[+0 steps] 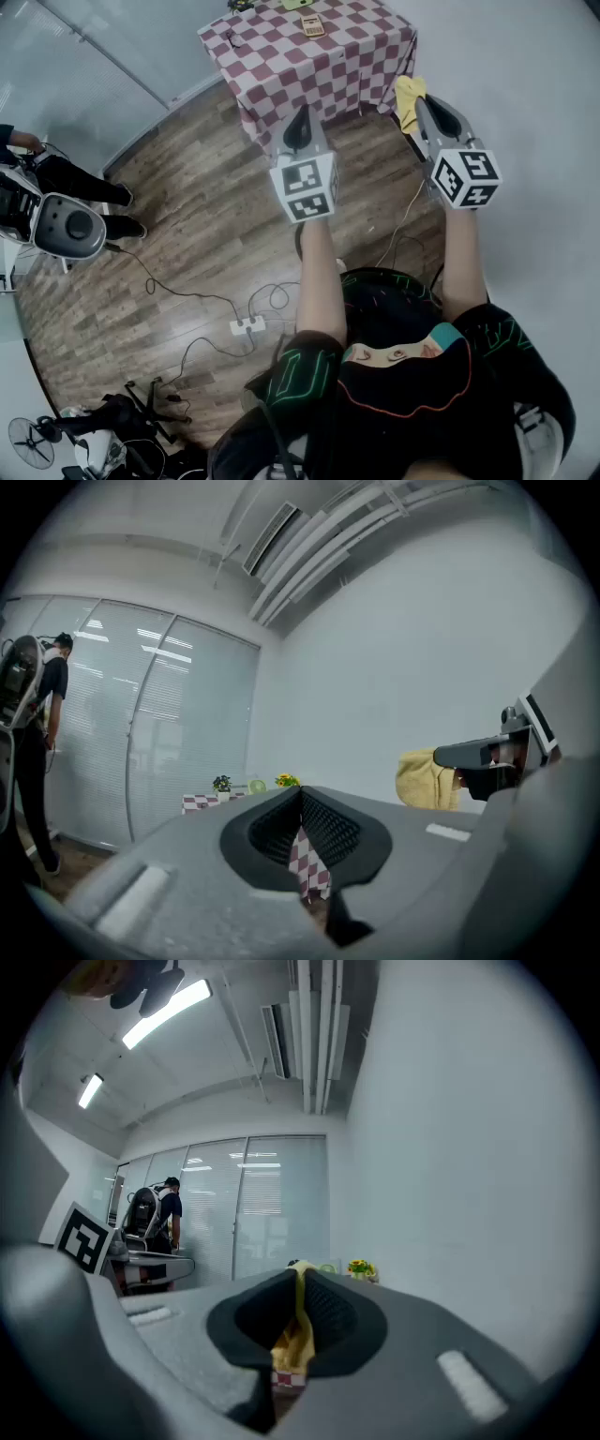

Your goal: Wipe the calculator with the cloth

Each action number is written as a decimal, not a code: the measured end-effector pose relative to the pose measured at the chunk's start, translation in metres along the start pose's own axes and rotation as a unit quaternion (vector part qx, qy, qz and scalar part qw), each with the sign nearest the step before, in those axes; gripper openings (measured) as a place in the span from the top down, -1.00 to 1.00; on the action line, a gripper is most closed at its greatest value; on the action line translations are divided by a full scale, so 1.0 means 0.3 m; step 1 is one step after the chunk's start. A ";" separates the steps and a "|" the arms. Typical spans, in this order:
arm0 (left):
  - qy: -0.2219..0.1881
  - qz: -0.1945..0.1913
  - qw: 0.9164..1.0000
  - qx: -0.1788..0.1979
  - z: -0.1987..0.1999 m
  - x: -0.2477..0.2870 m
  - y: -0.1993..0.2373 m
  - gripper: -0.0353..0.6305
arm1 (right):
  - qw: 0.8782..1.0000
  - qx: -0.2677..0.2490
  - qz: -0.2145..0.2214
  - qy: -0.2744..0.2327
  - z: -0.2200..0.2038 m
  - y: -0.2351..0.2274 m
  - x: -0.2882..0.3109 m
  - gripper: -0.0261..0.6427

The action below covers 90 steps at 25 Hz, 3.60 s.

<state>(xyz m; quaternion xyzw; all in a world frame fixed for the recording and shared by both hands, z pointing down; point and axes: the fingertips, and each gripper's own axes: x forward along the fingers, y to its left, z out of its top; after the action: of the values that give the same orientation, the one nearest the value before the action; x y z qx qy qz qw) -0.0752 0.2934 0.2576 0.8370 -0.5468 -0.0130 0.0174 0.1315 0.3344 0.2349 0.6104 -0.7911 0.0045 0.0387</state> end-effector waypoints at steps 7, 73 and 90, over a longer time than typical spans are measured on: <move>-0.004 -0.016 1.000 -0.015 -0.021 0.069 0.099 0.86 | 0.998 -0.034 -0.037 0.026 -0.031 0.036 0.104 0.83; 0.158 0.027 0.987 -0.016 -0.449 1.407 0.410 0.86 | 0.990 0.078 0.030 0.116 -0.396 -0.653 1.472 0.83; 0.228 0.012 0.971 -0.068 -0.714 1.782 0.610 0.86 | 0.965 -0.042 0.181 0.185 -0.549 -0.535 2.135 0.83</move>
<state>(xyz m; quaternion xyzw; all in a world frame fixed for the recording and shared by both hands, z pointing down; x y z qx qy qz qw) -0.0190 -0.2664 0.4779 0.8082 -0.5364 0.1411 0.1981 0.1345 -0.3160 0.4356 0.4430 -0.8672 0.0906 0.2084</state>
